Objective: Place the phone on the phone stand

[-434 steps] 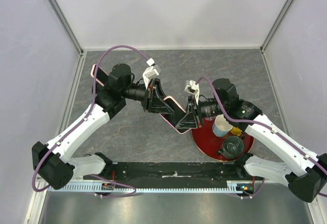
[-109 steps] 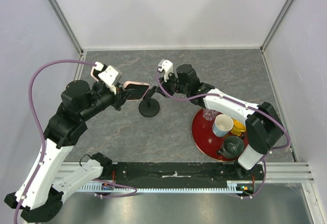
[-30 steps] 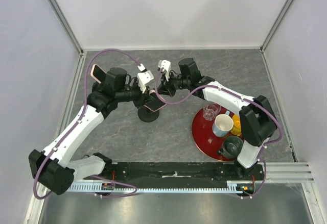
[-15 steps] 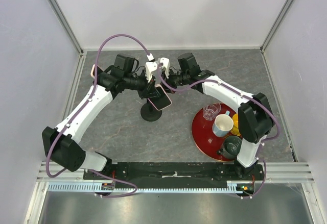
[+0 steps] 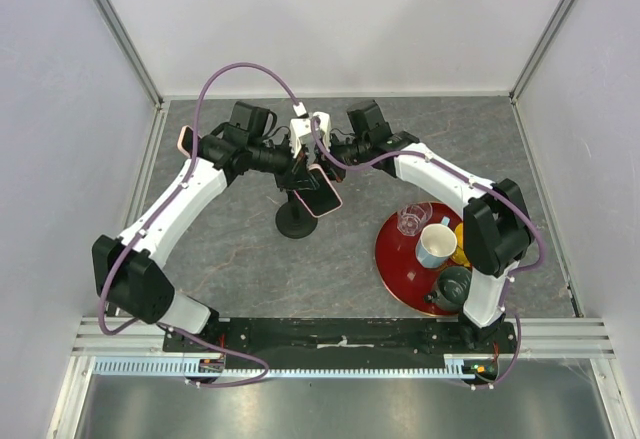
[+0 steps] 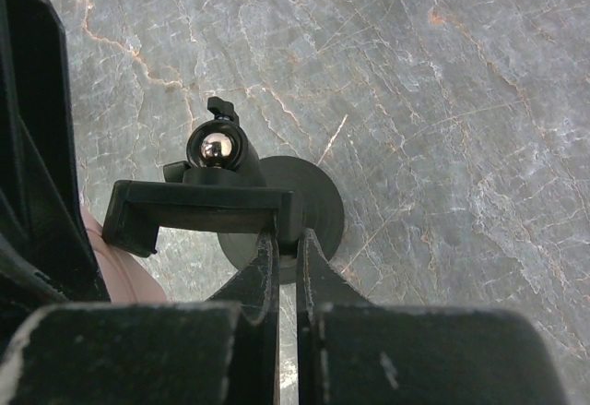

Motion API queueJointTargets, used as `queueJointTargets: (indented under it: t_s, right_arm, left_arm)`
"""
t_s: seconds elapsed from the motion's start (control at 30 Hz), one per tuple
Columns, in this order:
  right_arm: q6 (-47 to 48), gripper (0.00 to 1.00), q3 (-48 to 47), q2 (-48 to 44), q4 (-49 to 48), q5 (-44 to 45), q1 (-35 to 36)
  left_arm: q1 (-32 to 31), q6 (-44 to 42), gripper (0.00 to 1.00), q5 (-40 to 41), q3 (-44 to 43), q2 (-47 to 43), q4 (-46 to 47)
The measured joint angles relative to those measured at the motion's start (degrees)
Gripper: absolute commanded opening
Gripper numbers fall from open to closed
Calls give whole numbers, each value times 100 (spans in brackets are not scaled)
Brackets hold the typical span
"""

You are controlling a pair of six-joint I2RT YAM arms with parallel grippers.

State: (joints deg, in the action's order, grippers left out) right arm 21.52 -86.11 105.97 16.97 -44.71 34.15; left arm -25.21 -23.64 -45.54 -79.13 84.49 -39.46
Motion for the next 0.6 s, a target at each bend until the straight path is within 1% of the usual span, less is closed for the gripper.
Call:
queueJointTargets:
  t_s: [0.33, 0.6]
  right_arm:
    - [-17, 0, -33, 17, 74, -33, -39]
    - [-48, 0, -66, 17, 107, -50, -57]
  left_arm:
    - [2, -111, 2, -164, -411, 328, -297]
    - [-66, -138, 2, -107, -667, 428, -509]
